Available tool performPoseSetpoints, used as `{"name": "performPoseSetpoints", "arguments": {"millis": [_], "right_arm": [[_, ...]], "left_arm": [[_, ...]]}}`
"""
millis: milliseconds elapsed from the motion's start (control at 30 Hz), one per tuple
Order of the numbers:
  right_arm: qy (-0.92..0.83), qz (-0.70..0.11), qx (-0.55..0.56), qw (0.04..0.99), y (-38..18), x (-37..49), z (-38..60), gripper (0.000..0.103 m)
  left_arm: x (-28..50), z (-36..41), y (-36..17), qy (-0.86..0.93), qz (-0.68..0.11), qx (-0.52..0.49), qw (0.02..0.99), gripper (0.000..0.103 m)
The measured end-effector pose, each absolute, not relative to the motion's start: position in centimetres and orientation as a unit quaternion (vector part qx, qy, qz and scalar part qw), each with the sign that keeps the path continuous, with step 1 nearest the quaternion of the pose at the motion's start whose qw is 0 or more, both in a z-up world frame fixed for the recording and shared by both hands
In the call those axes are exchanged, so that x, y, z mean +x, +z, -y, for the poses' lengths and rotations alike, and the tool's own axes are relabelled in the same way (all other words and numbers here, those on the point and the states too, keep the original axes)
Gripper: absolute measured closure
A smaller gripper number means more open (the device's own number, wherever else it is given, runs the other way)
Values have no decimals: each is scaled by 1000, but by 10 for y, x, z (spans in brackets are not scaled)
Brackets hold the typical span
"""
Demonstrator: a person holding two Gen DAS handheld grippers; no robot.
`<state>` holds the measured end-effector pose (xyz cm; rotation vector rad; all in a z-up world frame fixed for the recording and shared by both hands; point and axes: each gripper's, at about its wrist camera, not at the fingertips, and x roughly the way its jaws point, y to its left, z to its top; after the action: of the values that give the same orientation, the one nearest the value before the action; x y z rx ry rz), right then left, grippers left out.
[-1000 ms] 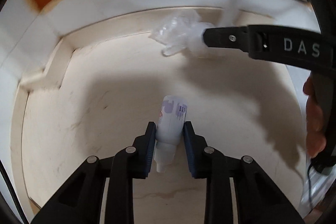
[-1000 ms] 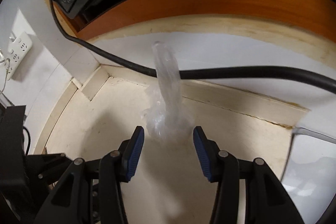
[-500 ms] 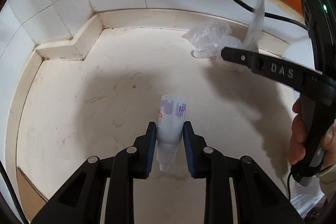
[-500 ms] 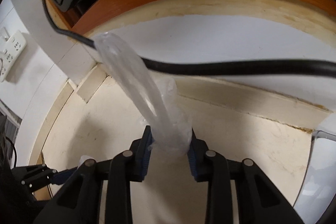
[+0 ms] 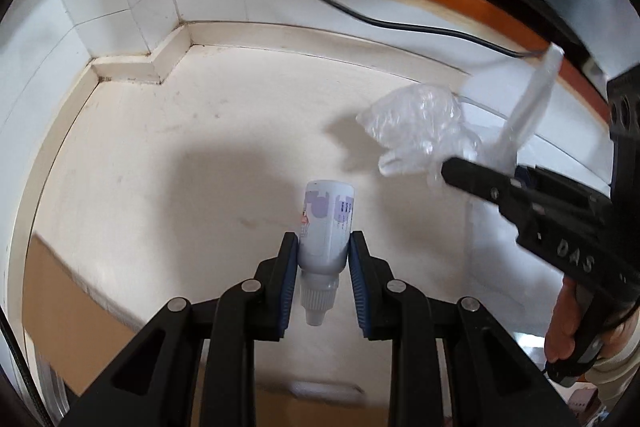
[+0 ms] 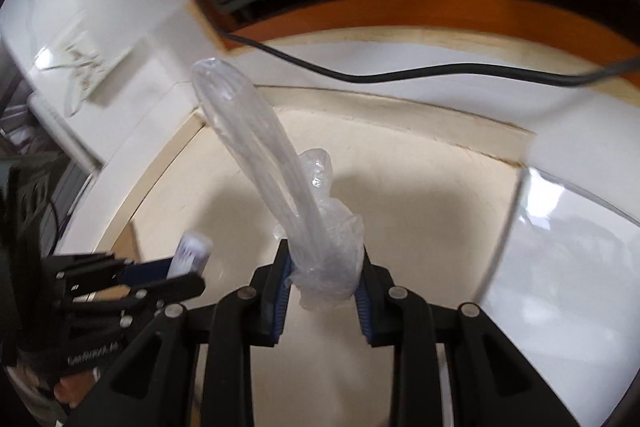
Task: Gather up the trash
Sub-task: 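Carry the bottle and plastic bag down over the bin with both grippers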
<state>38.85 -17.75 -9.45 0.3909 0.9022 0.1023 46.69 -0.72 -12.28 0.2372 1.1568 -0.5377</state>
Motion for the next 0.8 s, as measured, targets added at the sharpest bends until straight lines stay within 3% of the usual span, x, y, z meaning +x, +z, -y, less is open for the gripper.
{"name": "performPoseSetpoints", "arguments": {"millis": [467,800], "right_arm": [[132,-438,194,868,-46,206,188,75],[189,-455,146,858,-44,106,181,75]], "left_arm": [[269,28,-60,-243,-533,87,806,80],[149,25,-65,-207,-543,39,813,80]]}}
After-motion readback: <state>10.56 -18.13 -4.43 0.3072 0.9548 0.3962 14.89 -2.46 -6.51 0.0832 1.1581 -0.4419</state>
